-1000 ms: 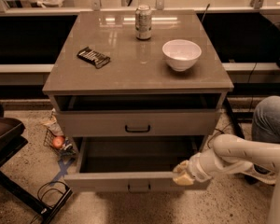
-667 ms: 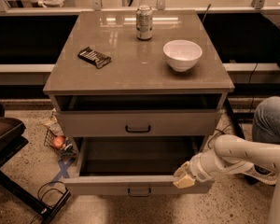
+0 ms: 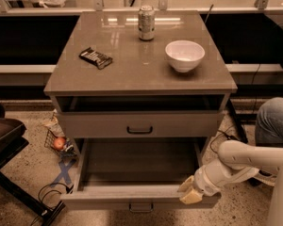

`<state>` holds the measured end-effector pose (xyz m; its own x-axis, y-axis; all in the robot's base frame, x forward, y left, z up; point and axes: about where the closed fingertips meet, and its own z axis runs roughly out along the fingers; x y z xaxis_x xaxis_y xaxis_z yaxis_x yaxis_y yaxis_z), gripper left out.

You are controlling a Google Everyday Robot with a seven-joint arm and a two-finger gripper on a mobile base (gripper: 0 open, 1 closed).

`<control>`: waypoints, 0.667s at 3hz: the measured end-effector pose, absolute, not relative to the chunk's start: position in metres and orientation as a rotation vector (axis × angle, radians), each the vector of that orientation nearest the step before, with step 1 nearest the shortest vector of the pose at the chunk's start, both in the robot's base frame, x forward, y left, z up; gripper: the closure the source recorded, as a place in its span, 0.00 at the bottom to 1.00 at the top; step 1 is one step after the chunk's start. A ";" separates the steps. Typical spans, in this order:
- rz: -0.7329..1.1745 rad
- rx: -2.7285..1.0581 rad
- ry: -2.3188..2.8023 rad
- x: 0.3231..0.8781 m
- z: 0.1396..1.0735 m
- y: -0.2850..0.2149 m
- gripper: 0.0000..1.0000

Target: Open middle drawer

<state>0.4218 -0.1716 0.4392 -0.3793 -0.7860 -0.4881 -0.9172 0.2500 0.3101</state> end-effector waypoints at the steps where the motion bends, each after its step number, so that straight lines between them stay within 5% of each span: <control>1: 0.820 -1.594 2.288 0.422 0.439 -0.172 1.00; 2: 0.920 -1.671 2.298 0.390 0.439 -0.173 1.00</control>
Offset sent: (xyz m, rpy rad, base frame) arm -0.1573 -0.0191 0.0107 0.0196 0.4120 0.3344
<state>0.3897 -0.1730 0.4385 -0.3656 -0.8084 -0.4613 -0.9034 0.1888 0.3851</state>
